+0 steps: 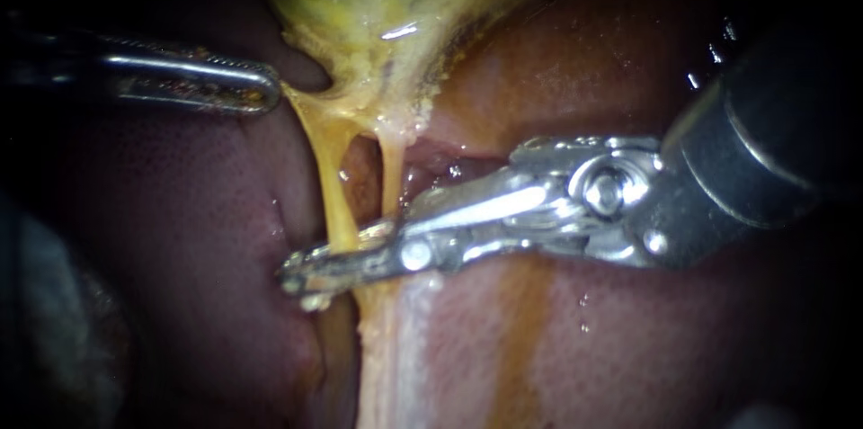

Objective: Going back second clip left tube

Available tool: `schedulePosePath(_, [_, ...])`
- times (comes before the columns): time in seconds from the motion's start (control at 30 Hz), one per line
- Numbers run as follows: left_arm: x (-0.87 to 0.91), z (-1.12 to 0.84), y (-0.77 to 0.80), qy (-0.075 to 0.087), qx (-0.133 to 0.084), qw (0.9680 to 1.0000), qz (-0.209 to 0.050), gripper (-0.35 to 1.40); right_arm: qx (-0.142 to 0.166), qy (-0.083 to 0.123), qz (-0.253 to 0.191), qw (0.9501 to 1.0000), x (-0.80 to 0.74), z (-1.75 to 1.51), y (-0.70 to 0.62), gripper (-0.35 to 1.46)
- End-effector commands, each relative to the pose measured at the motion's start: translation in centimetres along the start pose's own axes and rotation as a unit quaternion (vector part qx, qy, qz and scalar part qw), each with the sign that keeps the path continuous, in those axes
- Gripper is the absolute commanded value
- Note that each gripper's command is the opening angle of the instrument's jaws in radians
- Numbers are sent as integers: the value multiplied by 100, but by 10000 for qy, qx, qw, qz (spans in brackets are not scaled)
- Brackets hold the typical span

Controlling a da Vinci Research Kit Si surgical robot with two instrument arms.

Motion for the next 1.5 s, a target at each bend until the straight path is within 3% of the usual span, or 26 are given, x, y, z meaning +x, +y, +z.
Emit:
schedulePosePath(0.03, [0, 0, 0, 0, 0, 10000, 0, -35, -5, -1, -44, 10000, 1, 0, 1, -35])
schedulePosePath(0.07, [0, 0, 0, 0, 0, 10000, 1, -35, -16, -15, -73, 10000, 0, 0, 3, -35])
schedulePosePath(0.2, [0, 0, 0, 0, 0, 10000, 1, -35, -53, -54, -624, 9980, -4, 2, 13, 16])
schedulePosePath(0.3, [-1, 0, 0, 0, 0, 10000, 1, -35, -141, -23, -814, 9966, -8, 6, 21, 37])
schedulePosePath(0.47, [-1, 0, 0, 0, -1, 10000, 1, -35, -419, 85, -1311, 9904, -8, 8, 35, 46])
schedulePosePath(0.57, [-1, 0, 0, 0, -2, 10000, 2, -35, -856, 272, -1688, 9816, -7, 6, 42, 49])
schedulePosePath(0.73, [-1, 0, 0, 0, -2, 10000, 2, -35, -1013, 291, -1980, 9745, -11, -5, 48, 49])
schedulePosePath(1.0, [-2, -2, -1, -1, -5, 10000, 4, -35, -1029, 227, -2406, 9649, -20, -35, 34, 49])
schedulePosePath(1.27, [-3, -1, -1, -1, -4, 10000, 8, -35, -926, 146, -2757, 9567, -44, -104, 9, 50])
schedulePosePath(1.5, [-4, -1, -2, 0, -2, 10000, 11, -35, -934, 114, -2791, 9557, -58, -143, 4, 50])
